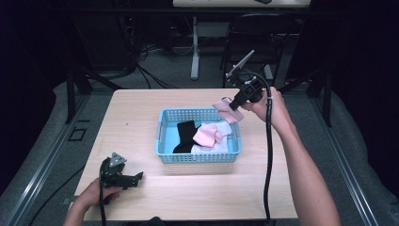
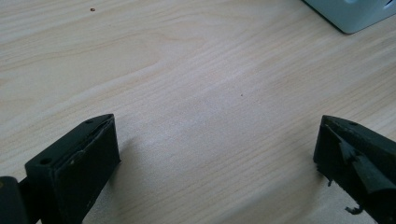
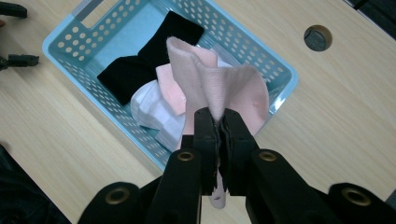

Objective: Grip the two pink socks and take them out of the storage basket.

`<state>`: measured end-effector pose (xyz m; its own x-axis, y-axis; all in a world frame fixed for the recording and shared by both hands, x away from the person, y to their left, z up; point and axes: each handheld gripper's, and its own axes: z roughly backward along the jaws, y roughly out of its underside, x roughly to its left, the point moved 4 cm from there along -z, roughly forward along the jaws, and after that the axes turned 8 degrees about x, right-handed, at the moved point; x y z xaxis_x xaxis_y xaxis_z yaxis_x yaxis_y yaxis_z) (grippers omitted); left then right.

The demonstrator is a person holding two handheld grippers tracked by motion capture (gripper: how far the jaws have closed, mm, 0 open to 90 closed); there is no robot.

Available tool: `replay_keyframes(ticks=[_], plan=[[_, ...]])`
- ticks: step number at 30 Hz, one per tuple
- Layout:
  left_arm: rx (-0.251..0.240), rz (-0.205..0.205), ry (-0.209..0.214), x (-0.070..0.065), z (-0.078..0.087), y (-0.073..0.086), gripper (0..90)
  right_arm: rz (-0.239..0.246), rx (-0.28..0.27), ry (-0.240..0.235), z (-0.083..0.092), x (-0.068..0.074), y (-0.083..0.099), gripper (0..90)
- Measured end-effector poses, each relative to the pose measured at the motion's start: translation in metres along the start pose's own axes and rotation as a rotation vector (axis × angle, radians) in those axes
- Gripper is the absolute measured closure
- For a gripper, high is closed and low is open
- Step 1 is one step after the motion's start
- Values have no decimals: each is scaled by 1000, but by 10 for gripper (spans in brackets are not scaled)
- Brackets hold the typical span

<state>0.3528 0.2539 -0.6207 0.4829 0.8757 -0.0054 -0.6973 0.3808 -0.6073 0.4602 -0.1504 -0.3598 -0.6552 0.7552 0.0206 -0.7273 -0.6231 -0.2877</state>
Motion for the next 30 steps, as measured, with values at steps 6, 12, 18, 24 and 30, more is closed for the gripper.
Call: replay_keyframes(ticks=[6, 12, 18, 24, 30], plan=[[0, 0, 0, 0, 0, 0, 0, -27, -6, 13, 12, -13, 11, 861], [0, 0, 0, 0, 0, 0, 0, -69, -12, 25, 21, -31, 28, 861], [1, -3, -2, 0, 0, 0, 0, -103, -1, 29, 23, -41, 39, 861], [1, -3, -2, 0, 0, 0, 0, -141, 26, 41, 20, -58, 55, 861], [0, -3, -2, 0, 0, 0, 0, -184, 62, 46, 13, -73, 69, 860]])
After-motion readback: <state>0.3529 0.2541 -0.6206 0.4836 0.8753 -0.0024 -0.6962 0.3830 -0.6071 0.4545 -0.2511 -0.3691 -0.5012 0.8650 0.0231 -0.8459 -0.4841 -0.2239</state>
